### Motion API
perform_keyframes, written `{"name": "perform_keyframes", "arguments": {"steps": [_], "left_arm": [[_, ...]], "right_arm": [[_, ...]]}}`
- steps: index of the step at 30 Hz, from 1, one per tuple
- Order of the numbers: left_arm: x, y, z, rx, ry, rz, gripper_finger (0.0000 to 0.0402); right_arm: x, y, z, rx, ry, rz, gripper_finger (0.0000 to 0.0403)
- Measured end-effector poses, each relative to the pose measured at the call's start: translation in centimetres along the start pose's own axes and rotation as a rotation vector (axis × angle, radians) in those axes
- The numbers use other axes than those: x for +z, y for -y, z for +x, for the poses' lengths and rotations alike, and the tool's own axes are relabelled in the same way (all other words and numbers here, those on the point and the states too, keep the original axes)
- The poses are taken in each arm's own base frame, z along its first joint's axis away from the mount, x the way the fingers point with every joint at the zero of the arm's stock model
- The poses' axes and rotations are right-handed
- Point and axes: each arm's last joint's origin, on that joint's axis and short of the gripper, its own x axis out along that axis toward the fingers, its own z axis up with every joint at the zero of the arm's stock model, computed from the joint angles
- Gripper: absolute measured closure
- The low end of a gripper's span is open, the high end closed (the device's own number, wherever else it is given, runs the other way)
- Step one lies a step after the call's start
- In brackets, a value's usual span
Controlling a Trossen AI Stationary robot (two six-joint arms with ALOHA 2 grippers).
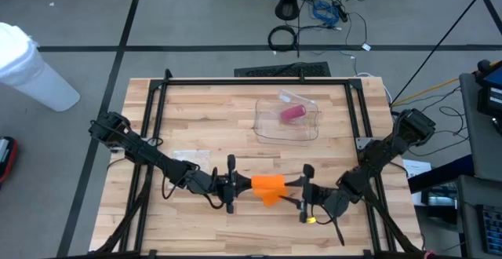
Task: Roll bandage
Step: Roll the orange bandage
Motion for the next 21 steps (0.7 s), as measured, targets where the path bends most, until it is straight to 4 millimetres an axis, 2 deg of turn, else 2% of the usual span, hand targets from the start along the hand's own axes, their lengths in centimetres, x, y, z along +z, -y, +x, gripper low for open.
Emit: {"name": "perform_keyframes", "arguments": {"steps": [4,6,8,9,12,17,21], "left_arm": [[0.0,0.0,0.0,0.001,0.0,-0.002,0.0391],[-0.1,-0.1,0.0,-0.002,0.0,-0.001,0.0391],[-0.1,0.0,0.0,-0.013,-0.007,0.005,0.0391],[-0.2,0.0,0.0,-0.016,-0.012,0.009,0.0391],[-0.4,-0.1,0.1,0.006,-0.036,0.013,0.0391],[-1.4,-0.3,0.3,0.025,-0.136,0.053,0.0391],[-1.7,-0.4,0.3,0.016,-0.149,0.06,0.0391]], "right_arm": [[-0.3,0.6,1.1,0.053,-0.04,0.05,0.025],[-0.5,0.7,1.6,0.055,-0.04,0.038,0.0292],[-0.8,0.6,2.1,0.075,-0.029,0.007,0.0361],[-0.9,0.4,2.2,0.087,-0.022,-0.018,0.0381],[-0.7,-0.1,2.4,0.155,0.011,-0.007,0.0399],[1.6,-2.5,1.7,0.275,0.104,-0.021,0.0402],[5.8,-4.1,0.5,0.229,0.232,-0.116,0.0403]]}}
